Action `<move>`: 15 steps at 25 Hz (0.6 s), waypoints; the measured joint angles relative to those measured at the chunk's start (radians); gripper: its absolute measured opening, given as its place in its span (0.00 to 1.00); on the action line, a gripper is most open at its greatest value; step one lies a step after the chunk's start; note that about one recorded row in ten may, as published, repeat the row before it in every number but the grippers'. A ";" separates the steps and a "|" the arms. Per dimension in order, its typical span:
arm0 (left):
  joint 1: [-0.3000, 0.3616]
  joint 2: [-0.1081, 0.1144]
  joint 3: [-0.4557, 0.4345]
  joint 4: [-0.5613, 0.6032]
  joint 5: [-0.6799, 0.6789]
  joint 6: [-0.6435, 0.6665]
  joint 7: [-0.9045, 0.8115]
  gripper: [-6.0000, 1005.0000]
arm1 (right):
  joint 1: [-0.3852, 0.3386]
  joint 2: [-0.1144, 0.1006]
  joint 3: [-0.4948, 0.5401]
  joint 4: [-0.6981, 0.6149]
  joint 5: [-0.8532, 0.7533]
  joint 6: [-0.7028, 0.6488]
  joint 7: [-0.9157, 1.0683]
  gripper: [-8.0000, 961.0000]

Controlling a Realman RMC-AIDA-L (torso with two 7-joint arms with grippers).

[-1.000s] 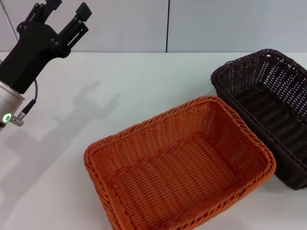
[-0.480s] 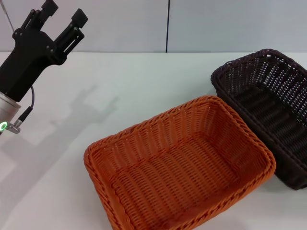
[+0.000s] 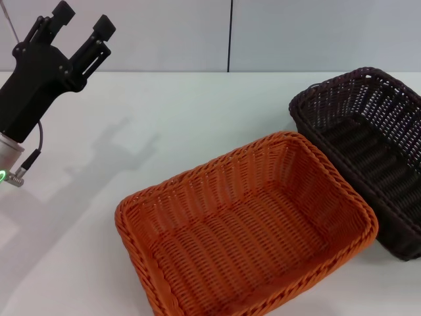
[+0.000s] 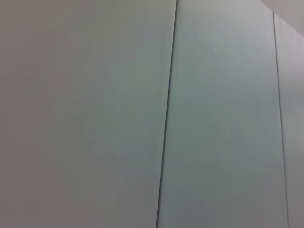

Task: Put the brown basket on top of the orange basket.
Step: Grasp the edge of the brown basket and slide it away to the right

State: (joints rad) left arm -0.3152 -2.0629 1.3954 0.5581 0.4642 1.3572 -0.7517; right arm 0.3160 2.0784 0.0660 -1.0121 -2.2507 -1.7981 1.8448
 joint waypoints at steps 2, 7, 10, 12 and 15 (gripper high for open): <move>0.001 0.001 -0.001 0.000 0.000 0.001 0.000 0.81 | 0.000 -0.001 0.003 0.011 0.000 0.004 0.005 0.81; 0.003 0.000 -0.002 0.000 0.000 0.000 0.000 0.81 | -0.007 0.000 0.012 0.015 0.031 -0.003 0.020 0.81; 0.002 0.000 -0.003 0.000 -0.001 -0.002 0.000 0.81 | -0.018 -0.001 0.011 0.015 0.073 -0.012 0.026 0.81; 0.002 0.000 -0.003 0.000 -0.001 -0.004 0.000 0.81 | -0.020 -0.001 0.008 0.015 0.083 -0.015 0.027 0.81; 0.001 0.000 -0.003 0.000 -0.001 -0.005 0.000 0.81 | -0.011 -0.002 0.002 0.011 0.099 -0.029 0.026 0.81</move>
State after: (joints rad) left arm -0.3139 -2.0631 1.3928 0.5582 0.4632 1.3526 -0.7513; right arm 0.3045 2.0764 0.0679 -1.0014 -2.1514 -1.8274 1.8705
